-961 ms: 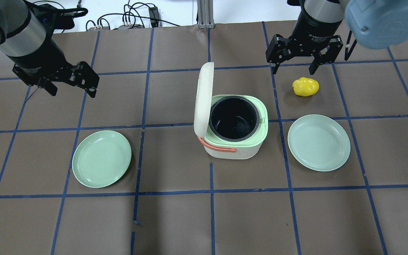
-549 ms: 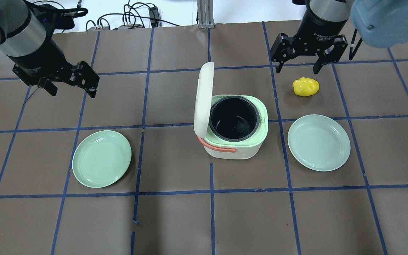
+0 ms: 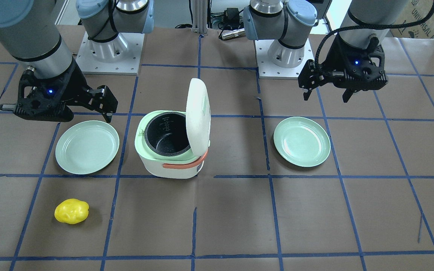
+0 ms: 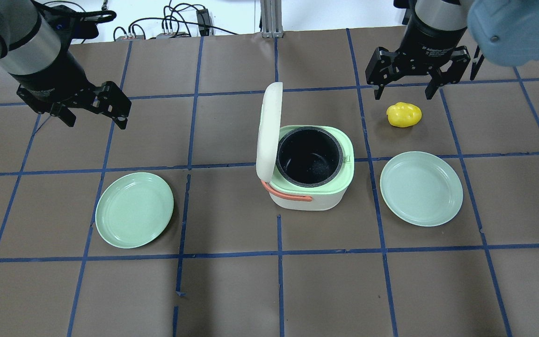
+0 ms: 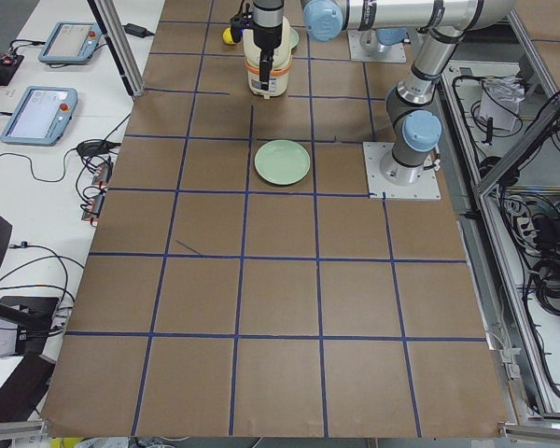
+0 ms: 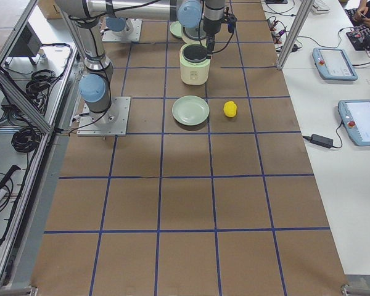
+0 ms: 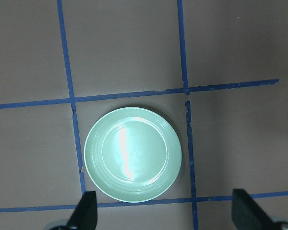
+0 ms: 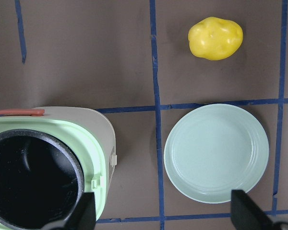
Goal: Press rice cooker button
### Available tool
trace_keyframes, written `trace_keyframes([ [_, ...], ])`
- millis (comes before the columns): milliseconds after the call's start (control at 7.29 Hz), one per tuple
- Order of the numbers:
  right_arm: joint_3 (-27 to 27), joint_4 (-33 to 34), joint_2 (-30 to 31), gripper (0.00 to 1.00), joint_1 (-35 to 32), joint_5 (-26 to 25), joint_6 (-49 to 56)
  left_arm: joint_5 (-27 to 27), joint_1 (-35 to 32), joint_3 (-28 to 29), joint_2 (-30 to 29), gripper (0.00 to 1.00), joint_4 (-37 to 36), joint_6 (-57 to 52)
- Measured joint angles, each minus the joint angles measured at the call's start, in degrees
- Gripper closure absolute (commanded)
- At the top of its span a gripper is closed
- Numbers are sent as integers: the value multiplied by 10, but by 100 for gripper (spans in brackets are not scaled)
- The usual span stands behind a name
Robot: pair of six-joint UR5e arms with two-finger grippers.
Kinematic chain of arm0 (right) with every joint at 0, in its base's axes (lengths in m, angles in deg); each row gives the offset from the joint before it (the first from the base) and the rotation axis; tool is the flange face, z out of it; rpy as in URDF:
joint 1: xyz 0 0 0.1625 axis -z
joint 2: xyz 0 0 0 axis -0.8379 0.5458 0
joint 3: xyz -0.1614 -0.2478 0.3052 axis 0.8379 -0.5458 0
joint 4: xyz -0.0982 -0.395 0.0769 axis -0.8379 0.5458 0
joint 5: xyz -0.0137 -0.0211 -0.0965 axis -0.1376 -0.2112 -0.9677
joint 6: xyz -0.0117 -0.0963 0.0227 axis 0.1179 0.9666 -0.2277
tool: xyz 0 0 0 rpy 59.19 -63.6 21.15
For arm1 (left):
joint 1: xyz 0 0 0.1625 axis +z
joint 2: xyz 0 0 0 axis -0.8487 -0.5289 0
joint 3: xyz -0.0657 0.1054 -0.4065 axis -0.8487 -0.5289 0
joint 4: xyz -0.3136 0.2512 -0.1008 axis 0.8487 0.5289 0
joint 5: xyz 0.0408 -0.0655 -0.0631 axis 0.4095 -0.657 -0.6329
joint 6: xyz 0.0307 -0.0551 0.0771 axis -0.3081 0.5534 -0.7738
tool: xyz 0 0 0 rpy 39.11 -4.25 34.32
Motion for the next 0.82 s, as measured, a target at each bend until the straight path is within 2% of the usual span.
trace_keyframes([
  [824, 21, 1, 12, 0, -2, 4, -3, 0, 0, 0, 0, 0, 0, 0],
])
